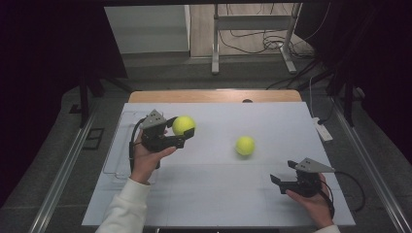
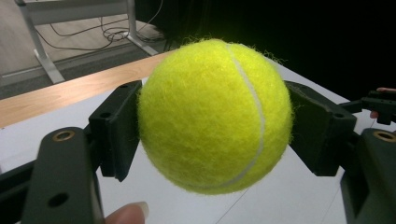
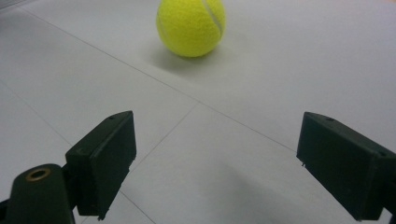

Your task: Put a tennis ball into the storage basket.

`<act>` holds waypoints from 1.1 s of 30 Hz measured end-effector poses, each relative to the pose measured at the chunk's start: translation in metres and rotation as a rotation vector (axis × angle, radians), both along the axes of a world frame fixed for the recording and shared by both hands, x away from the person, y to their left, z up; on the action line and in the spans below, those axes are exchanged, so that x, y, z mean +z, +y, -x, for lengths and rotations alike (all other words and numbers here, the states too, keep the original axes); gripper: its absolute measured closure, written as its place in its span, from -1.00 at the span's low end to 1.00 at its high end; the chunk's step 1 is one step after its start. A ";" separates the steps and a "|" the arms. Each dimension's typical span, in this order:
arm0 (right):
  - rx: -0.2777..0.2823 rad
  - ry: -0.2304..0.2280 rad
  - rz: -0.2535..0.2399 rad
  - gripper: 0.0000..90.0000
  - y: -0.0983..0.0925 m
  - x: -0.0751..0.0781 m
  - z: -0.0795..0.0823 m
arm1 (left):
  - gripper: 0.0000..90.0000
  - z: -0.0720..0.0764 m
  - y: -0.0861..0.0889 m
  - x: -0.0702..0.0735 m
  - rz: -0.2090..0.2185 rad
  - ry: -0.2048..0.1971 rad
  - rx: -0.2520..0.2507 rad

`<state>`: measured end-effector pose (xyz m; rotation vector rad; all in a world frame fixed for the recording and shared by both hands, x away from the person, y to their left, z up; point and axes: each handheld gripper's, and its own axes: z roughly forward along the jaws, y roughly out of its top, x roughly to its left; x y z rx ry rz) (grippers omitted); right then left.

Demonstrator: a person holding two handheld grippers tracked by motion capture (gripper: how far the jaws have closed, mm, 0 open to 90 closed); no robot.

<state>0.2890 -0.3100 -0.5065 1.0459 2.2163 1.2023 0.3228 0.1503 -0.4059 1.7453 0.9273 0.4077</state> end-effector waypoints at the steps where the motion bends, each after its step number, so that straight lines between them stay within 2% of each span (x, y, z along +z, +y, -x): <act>1: 0.000 0.000 0.001 -0.72 0.000 0.000 0.000 | -0.42 0.000 0.001 0.000 0.002 0.001 0.005; 9: -0.002 -0.003 0.003 -0.72 0.000 0.000 0.000 | -0.42 -0.002 0.011 0.001 0.006 0.002 0.035; 19: -0.002 -0.001 0.003 -0.72 0.000 0.000 0.000 | -0.42 -0.006 0.023 -0.001 -0.012 0.005 0.082; 23: 0.000 -0.002 0.002 -0.72 0.000 0.000 0.000 | -0.42 -0.007 0.026 -0.002 -0.022 0.006 0.095; 27: 0.001 0.002 0.003 -0.72 0.001 0.000 0.000 | -0.42 -0.009 0.028 -0.004 -0.050 0.008 0.119; 33: 0.001 0.002 0.003 -0.72 0.001 0.000 0.000 | -0.42 -0.012 0.033 -0.007 -0.056 0.017 0.137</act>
